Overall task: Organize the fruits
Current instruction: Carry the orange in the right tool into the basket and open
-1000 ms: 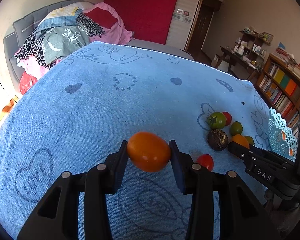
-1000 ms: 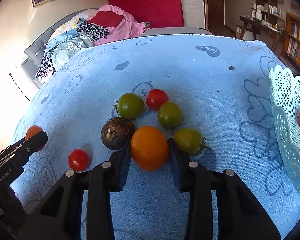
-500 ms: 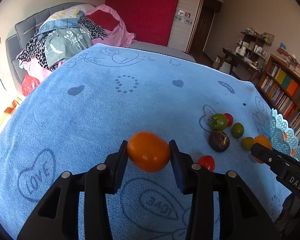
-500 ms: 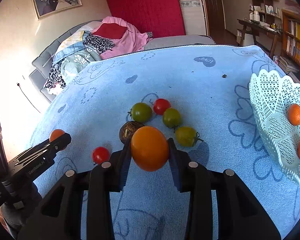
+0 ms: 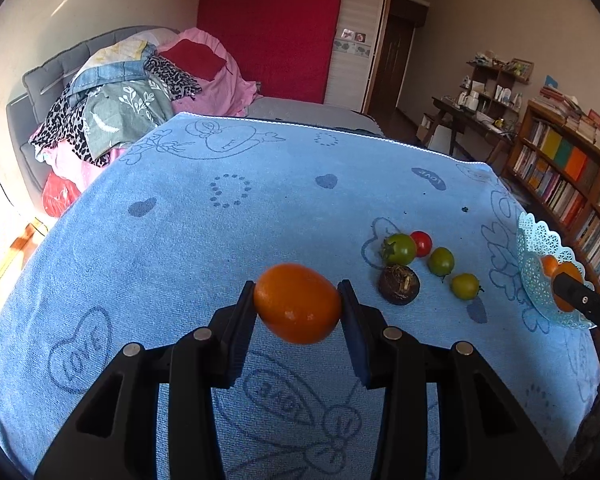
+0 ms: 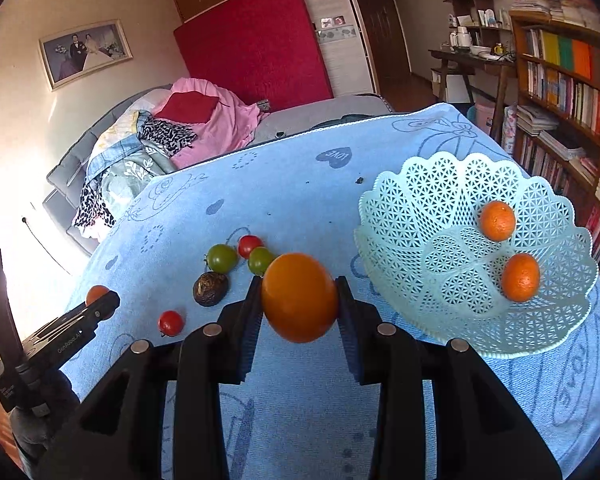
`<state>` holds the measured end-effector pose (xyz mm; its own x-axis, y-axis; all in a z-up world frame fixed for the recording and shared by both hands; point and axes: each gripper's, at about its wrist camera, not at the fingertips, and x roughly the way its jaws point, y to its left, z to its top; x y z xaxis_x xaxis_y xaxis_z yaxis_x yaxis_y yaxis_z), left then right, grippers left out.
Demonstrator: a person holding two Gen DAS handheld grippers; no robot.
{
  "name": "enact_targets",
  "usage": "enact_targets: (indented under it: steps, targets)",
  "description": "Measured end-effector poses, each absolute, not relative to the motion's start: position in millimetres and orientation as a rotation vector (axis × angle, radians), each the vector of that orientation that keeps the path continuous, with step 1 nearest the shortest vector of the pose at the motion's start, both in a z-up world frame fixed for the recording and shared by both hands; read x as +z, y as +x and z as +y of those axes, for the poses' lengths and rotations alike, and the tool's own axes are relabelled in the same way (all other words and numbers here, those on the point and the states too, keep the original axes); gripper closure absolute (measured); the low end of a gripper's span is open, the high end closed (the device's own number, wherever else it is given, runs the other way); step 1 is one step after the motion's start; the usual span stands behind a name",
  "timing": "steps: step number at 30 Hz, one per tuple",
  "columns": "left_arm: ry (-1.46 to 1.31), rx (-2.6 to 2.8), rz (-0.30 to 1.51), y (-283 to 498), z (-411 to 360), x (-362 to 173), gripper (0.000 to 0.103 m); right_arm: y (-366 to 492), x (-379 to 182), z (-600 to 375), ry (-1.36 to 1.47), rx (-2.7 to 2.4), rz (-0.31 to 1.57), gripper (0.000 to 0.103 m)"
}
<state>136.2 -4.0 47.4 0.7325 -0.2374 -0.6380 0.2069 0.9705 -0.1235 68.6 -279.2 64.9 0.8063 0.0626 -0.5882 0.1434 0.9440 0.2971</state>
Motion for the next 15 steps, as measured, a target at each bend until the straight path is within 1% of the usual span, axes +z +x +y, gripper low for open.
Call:
enact_targets:
  steps: [9, 15]
  targets:
    - [0.024, -0.314, 0.66, 115, -51, 74, 0.062, 39, 71, -334, 0.409, -0.162, 0.57, 0.066]
    - [0.069, -0.362, 0.645, 104, -85, 84, 0.062, 33, 65, -361, 0.472, -0.205, 0.574, 0.066]
